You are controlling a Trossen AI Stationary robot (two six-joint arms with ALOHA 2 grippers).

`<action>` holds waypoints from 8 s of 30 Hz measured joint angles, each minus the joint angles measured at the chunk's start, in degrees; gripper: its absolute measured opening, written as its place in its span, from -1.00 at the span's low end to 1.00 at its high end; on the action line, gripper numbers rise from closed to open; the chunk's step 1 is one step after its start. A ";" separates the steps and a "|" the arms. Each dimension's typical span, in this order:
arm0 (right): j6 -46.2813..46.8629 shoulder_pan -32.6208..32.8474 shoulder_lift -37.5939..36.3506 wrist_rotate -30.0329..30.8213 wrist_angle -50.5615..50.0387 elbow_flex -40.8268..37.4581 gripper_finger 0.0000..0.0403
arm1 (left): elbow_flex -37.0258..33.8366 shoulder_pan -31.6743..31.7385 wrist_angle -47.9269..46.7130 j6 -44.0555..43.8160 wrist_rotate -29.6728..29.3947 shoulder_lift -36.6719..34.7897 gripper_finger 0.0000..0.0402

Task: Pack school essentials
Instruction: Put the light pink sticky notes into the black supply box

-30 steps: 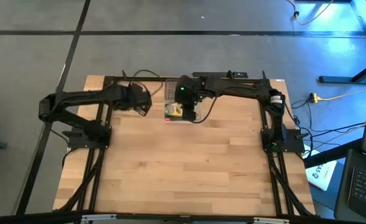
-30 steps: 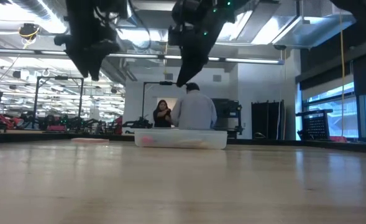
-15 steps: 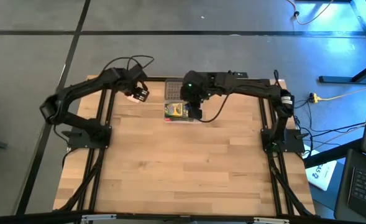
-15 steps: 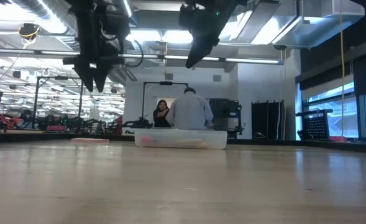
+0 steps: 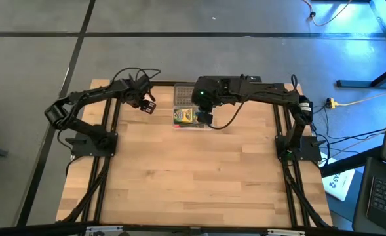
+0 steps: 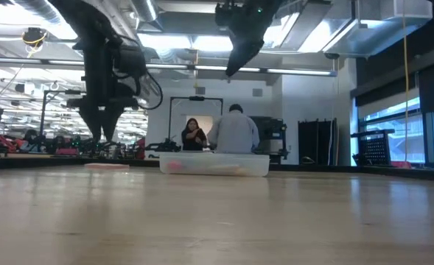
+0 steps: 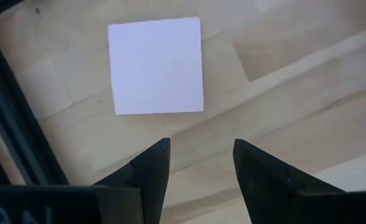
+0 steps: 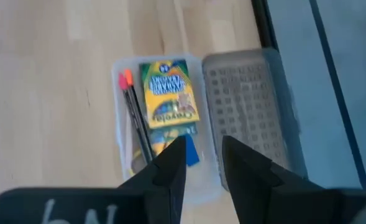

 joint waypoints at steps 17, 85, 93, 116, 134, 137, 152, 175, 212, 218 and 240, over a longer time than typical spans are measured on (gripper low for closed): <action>0.17 1.44 0.00 -1.77 1.26 0.00 -0.47 | -1.25 1.97 10.10 2.52 -1.76 0.00 -0.16; -0.02 1.48 0.07 -1.77 1.35 -0.04 -0.48 | -2.83 7.14 5.31 -1.89 0.79 0.32 0.98; -0.02 1.47 0.07 -1.77 1.35 -0.04 -0.48 | -2.97 9.30 9.11 5.99 3.30 7.02 0.99; -0.02 1.46 0.07 -1.78 1.37 -0.04 -0.47 | -2.97 9.91 12.66 10.03 2.75 11.61 0.99; -0.02 1.46 0.07 -1.78 1.37 -0.04 -0.47 | -2.97 9.89 12.68 6.92 2.64 11.61 0.98; -0.02 1.46 0.07 -1.77 1.36 -0.04 -0.47 | -2.97 9.89 12.67 5.93 4.79 11.61 0.98; -0.02 1.46 0.07 -1.78 1.36 -0.04 -0.47 | -2.95 8.56 11.60 3.94 10.34 11.52 0.98; -0.02 1.46 0.07 -1.79 1.37 -0.04 -0.47 | -2.97 -1.28 6.81 -8.07 6.58 10.40 0.98; -0.02 1.46 0.07 -1.79 4.01 -0.04 -0.47 | -2.84 0.92 10.88 -4.87 5.68 14.73 0.98; -0.02 1.47 0.07 -1.77 4.01 -0.04 -0.47 | -2.91 0.88 11.20 -5.92 5.08 14.51 0.98; -0.02 1.46 0.07 -1.77 4.10 -0.04 -0.47 | -2.93 0.72 11.36 -5.79 4.96 14.62 0.85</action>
